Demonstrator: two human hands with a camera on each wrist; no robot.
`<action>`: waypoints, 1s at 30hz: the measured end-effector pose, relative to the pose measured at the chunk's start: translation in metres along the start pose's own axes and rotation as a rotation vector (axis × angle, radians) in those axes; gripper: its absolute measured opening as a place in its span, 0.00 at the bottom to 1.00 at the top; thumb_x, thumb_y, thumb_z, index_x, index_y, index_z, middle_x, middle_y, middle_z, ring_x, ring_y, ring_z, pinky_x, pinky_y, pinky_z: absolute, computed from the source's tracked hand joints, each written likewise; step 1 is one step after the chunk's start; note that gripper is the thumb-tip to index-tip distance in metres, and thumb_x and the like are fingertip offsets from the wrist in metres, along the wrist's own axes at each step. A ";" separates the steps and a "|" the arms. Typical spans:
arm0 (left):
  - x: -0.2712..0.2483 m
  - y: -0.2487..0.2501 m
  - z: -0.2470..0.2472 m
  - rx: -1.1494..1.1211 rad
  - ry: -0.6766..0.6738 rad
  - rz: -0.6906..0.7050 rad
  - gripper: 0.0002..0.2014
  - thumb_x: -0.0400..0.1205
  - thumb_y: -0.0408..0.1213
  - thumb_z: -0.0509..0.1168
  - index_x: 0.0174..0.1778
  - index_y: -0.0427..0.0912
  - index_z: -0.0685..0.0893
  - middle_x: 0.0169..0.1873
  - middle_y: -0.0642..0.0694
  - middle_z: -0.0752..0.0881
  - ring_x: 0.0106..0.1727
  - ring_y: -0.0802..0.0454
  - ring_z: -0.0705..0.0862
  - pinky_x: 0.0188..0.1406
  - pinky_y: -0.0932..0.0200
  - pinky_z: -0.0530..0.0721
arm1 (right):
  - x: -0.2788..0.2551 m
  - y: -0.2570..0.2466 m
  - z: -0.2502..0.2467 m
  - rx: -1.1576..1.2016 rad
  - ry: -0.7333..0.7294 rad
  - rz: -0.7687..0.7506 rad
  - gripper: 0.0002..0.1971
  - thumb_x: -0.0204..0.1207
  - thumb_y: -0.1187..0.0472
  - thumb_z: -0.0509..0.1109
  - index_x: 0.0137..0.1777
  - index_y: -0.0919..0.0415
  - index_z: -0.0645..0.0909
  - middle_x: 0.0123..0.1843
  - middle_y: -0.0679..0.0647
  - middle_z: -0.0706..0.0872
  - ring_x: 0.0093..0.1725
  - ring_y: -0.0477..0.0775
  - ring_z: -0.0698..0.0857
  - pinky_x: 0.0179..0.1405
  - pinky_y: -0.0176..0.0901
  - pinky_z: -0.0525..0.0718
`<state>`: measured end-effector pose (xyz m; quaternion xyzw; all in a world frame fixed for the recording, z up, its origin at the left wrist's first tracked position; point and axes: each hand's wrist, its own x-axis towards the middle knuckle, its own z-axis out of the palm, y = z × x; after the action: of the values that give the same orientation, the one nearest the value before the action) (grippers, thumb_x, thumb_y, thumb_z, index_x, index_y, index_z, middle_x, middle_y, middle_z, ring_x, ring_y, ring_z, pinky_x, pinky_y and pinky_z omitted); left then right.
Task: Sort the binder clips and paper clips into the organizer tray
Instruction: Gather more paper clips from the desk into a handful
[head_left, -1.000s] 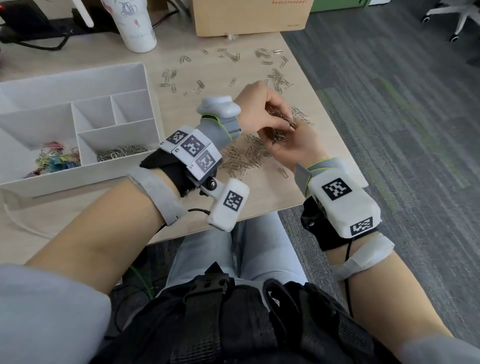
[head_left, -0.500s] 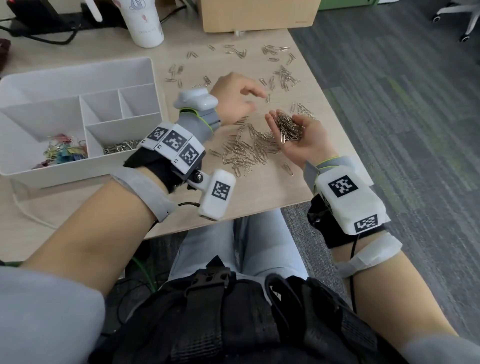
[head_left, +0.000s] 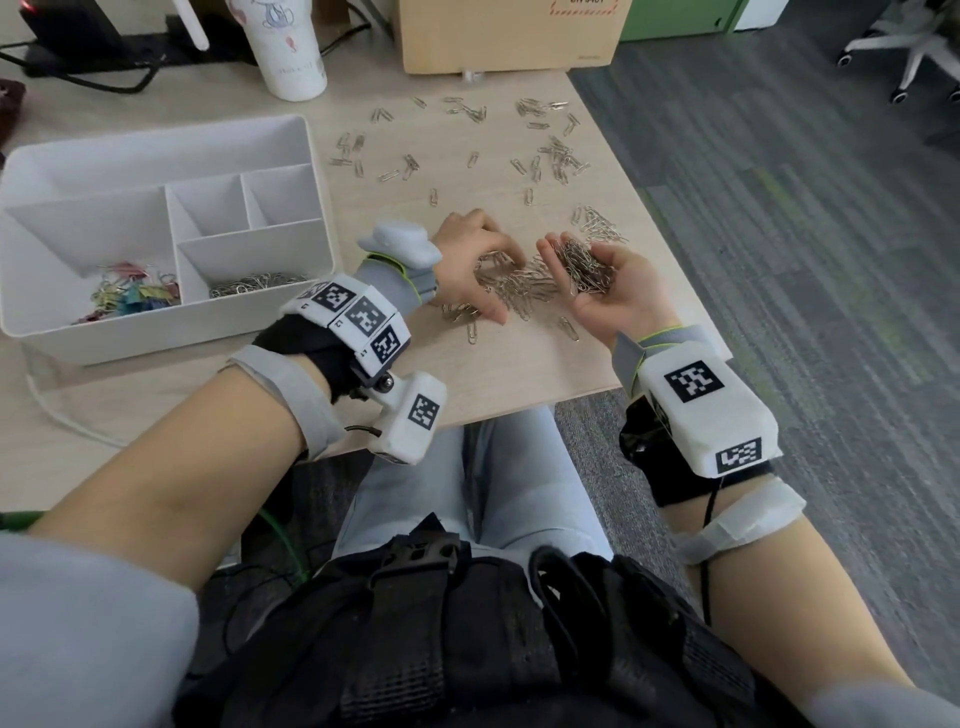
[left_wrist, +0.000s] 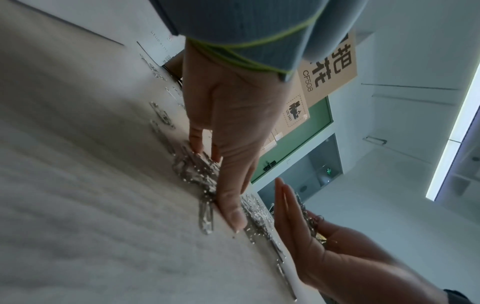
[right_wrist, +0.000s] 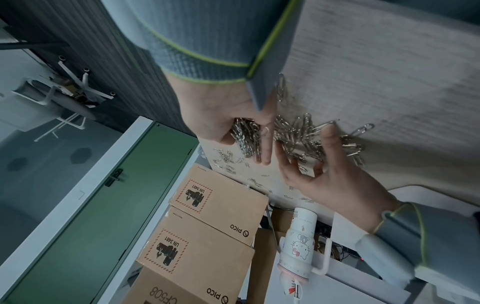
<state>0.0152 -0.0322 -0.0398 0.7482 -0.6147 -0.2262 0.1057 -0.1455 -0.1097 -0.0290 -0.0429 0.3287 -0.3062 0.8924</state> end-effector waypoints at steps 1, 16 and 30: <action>0.002 0.000 0.001 -0.035 0.033 0.019 0.34 0.59 0.54 0.79 0.61 0.53 0.82 0.64 0.41 0.73 0.65 0.42 0.71 0.65 0.52 0.69 | 0.000 0.000 -0.001 0.002 -0.003 -0.002 0.14 0.83 0.69 0.52 0.47 0.78 0.77 0.44 0.71 0.82 0.48 0.69 0.83 0.72 0.53 0.75; 0.021 0.002 0.001 -0.136 0.204 -0.006 0.08 0.71 0.37 0.74 0.45 0.41 0.88 0.39 0.48 0.82 0.42 0.53 0.79 0.44 0.61 0.75 | 0.007 -0.010 -0.011 -0.017 0.007 -0.018 0.14 0.82 0.70 0.51 0.47 0.76 0.77 0.41 0.72 0.84 0.46 0.69 0.83 0.64 0.55 0.80; 0.030 0.021 -0.022 -0.450 0.226 0.129 0.07 0.69 0.35 0.76 0.40 0.48 0.87 0.19 0.62 0.82 0.21 0.70 0.76 0.28 0.75 0.71 | 0.015 0.002 0.002 -0.054 -0.039 0.055 0.14 0.81 0.70 0.51 0.45 0.77 0.77 0.42 0.74 0.83 0.49 0.70 0.83 0.41 0.59 0.85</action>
<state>0.0115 -0.0685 -0.0175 0.6855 -0.5798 -0.2648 0.3519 -0.1344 -0.1175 -0.0366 -0.0641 0.3207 -0.2717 0.9051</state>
